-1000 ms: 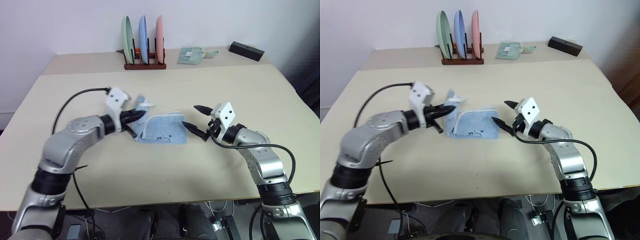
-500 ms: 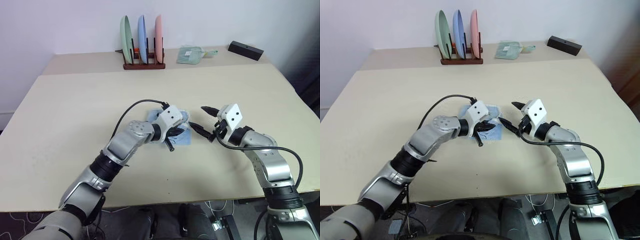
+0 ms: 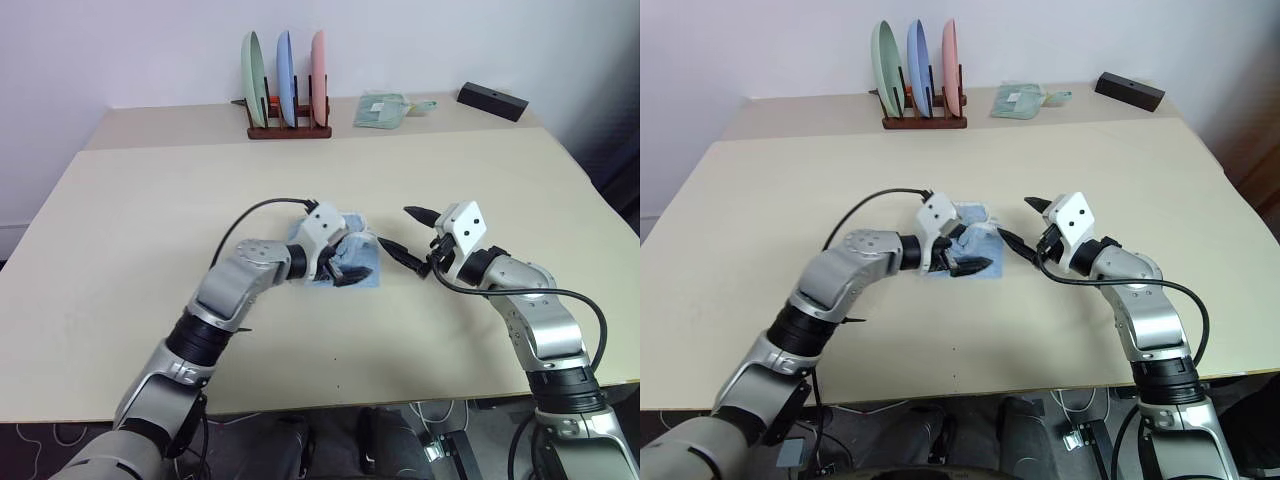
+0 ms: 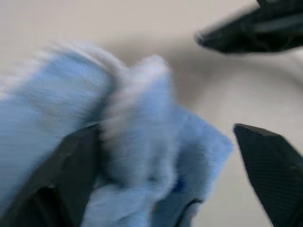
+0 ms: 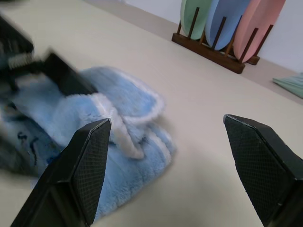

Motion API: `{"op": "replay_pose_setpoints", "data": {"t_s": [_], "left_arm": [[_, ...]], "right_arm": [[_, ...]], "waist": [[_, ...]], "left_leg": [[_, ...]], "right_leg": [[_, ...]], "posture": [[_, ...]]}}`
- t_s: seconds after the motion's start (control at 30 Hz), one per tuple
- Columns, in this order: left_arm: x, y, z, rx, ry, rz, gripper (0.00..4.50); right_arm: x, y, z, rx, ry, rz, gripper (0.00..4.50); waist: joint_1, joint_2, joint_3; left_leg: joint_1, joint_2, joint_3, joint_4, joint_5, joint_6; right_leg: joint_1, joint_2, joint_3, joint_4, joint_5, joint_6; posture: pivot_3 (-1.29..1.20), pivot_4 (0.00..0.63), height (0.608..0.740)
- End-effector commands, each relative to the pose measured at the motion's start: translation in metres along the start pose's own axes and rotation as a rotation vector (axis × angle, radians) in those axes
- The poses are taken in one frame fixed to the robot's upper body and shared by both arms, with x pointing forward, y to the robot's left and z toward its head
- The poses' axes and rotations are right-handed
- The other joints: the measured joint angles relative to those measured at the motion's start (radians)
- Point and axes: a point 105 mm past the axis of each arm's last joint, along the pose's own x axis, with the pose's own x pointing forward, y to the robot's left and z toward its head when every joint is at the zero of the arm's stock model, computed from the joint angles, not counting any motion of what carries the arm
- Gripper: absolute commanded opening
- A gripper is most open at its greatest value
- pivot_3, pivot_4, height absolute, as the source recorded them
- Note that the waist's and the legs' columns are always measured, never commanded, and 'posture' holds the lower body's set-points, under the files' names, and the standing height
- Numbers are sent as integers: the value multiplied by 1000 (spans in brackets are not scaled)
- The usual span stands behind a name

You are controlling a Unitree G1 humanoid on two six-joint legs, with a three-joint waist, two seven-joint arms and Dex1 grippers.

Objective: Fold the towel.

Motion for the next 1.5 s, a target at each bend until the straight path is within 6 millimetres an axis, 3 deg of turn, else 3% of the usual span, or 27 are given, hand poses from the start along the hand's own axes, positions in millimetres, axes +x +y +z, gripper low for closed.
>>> {"op": "replay_pose_setpoints", "data": {"t_s": [0.03,0.13,0.2,0.23,0.33,0.43,0.47,0.5,0.6,0.73,0.8,0.97,1.17,1.3,1.5], "left_arm": [[-21,-9,18,1,-78,-56,4347],[-34,-17,18,9,-82,-91,4347],[-39,-15,15,-5,-82,-71,3802],[-42,-6,17,-20,-106,-24,3483],[-60,36,37,-68,-263,201,1939],[-66,52,42,-92,-298,285,420],[-65,61,37,-86,-271,334,22],[-64,68,32,-88,-246,362,0],[-52,67,17,-91,-193,328,0],[-34,52,-9,-96,-111,230,0],[-29,51,-20,-123,-88,231,0],[-29,52,-50,-124,-4,268,0],[-33,49,-66,-155,-17,292,0],[-35,48,-70,-177,-33,302,0],[-43,52,-62,-139,-96,335,0]], "right_arm": [[-4,-12,11,-48,-19,-25,3889],[-5,-14,10,-54,-11,-24,3889],[-4,-14,10,-57,-10,-18,3889],[-3,-17,11,-59,-12,-26,3634],[1,-21,25,-25,-47,-18,2446],[3,-19,31,-7,-59,6,939],[10,-18,42,54,-104,13,480],[18,-14,51,111,-130,33,58],[39,7,55,161,-93,129,58],[63,34,31,259,6,204,58],[69,42,7,258,98,196,58],[59,42,-42,251,258,137,58],[42,41,-64,250,318,114,58],[37,38,-68,254,320,92,58],[32,28,-53,193,271,82,58]], "waist": [[0,0,0],[1,0,0],[2,0,0],[1,0,0],[1,0,0],[1,0,0],[2,0,0],[1,0,0],[-2,0,0],[0,0,0],[1,0,0],[-2,0,0],[2,0,-1],[3,0,-2],[3,0,-2]], "left_leg": [[0,0,0,0,0,0],[0,0,0,0,0,0],[0,0,0,0,0,0],[0,0,0,0,0,0],[0,0,0,1,0,0],[0,0,0,0,0,0],[0,0,0,0,0,0],[0,0,0,0,0,0],[0,0,0,0,0,0],[-1,0,0,0,0,0],[-1,-1,0,1,0,0],[-2,-1,0,1,0,0],[1,-1,0,1,0,0],[3,-1,-1,1,0,0],[3,-1,-1,1,0,0]], "right_leg": [[0,0,0,0,0,0],[0,0,0,0,0,0],[0,0,0,0,0,0],[0,0,0,0,0,0],[0,0,0,0,0,0],[0,0,0,0,0,0],[0,0,0,0,0,0],[0,0,0,0,0,0],[0,0,0,0,0,0],[-1,0,-1,0,0,0],[-1,-1,-1,0,0,0],[-1,-1,-1,0,0,0],[1,-1,-1,1,0,0],[4,-1,-1,0,0,0],[4,-1,-1,0,0,0]], "posture": [[0,150,740],[0,150,740],[0,150,740],[0,150,740],[0,150,740],[0,150,740],[0,150,740],[0,150,740],[0,150,740],[0,150,740],[0,150,740],[0,150,740],[0,150,740],[0,150,740],[0,150,740]]}}
